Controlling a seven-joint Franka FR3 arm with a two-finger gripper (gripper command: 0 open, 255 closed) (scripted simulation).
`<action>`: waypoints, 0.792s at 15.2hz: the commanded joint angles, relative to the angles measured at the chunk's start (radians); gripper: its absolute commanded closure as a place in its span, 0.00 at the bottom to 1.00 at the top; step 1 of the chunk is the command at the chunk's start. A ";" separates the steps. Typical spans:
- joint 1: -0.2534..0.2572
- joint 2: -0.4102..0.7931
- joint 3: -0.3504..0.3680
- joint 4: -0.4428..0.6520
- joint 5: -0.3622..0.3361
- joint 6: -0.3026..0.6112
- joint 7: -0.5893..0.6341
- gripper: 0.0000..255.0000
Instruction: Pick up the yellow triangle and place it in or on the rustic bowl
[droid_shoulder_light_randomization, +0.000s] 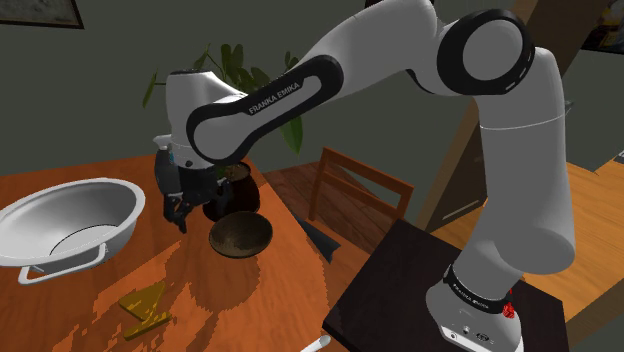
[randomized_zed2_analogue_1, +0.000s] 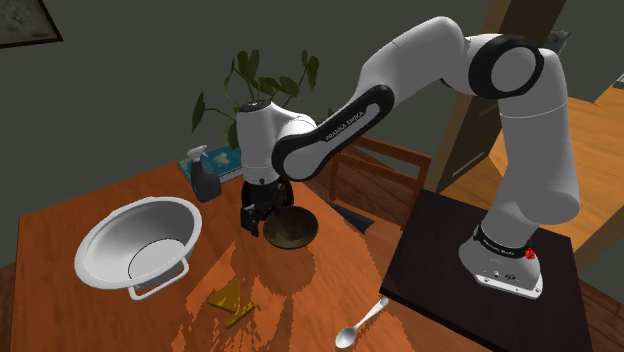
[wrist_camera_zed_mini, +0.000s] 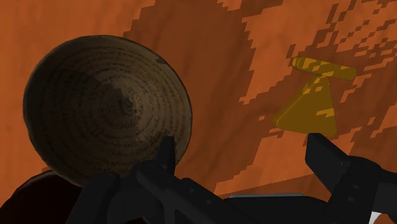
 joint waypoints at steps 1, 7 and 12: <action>0.000 0.001 0.000 0.000 0.000 0.001 0.000 0.00; 0.000 0.000 0.000 0.000 0.000 0.001 0.000 1.00; 0.000 0.000 0.000 0.000 0.000 0.001 0.000 1.00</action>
